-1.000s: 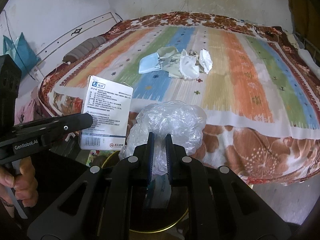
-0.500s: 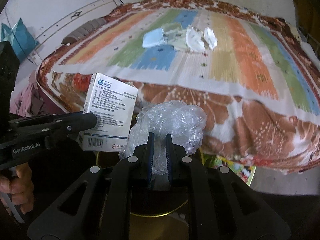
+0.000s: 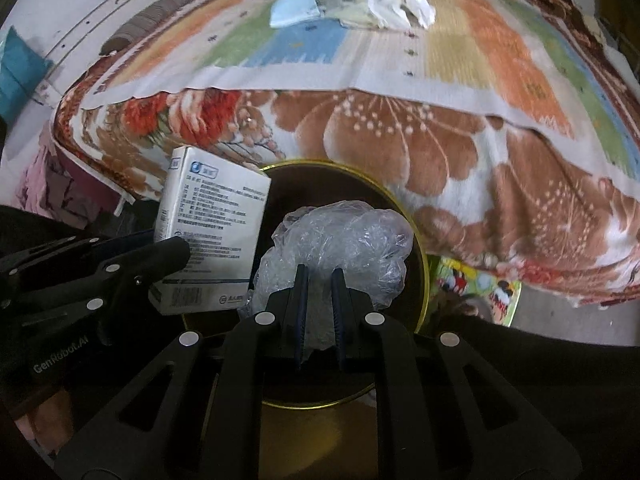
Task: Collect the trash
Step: 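Carry the medicine box and plastic bag in both tools toward the bin, then open both tools to drop the box and plastic bag into the bin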
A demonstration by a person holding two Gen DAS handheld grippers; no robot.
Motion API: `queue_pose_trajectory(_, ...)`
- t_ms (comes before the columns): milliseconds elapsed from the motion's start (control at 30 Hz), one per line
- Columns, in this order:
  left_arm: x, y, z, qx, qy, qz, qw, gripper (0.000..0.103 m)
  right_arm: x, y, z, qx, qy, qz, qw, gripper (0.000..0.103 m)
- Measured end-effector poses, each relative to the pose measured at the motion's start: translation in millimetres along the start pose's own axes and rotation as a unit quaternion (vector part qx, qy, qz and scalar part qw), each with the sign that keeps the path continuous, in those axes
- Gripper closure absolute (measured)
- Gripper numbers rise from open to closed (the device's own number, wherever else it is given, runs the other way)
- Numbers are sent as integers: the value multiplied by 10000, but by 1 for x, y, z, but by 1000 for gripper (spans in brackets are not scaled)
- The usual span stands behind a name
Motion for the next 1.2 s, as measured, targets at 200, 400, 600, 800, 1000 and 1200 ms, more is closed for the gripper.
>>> queue_pose_trajectory(200,-3,-1,7,52,260,24,9996,59,-1,0,-5,-177,-257,47,9995,63)
queue_pose_trajectory(400,-8,3,11,100,431,-71,9990,57,-4,4,-3,-322,-312,-10,9990,55)
queue_pose_trajectory(600,-16,7,21,34,552,-182,9983,51,-9,10,-6,-397,-421,-130,9982,54)
queue_pose_trajectory(800,-19,4,28,57,700,-96,9975,43,-18,21,-8,-494,-454,-311,9973,45)
queue_pose_trajectory(1000,-34,7,38,2,918,-185,9956,35,-34,28,-17,-376,-427,-480,9972,44)
queue_pose_trajectory(1200,-74,33,37,-243,458,-812,9954,20,-57,41,-26,-376,-428,-741,9956,32)
Point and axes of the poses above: each gripper's, at about its wrist camera, not at the fingertips, and y roughly against the way its jaws point, z to its left, x to its underside, the point moved 10 cm from there along -y, roughly the way its jaws point, and after that the axes turned 2 degrees about -x, right-handed, at the moved point
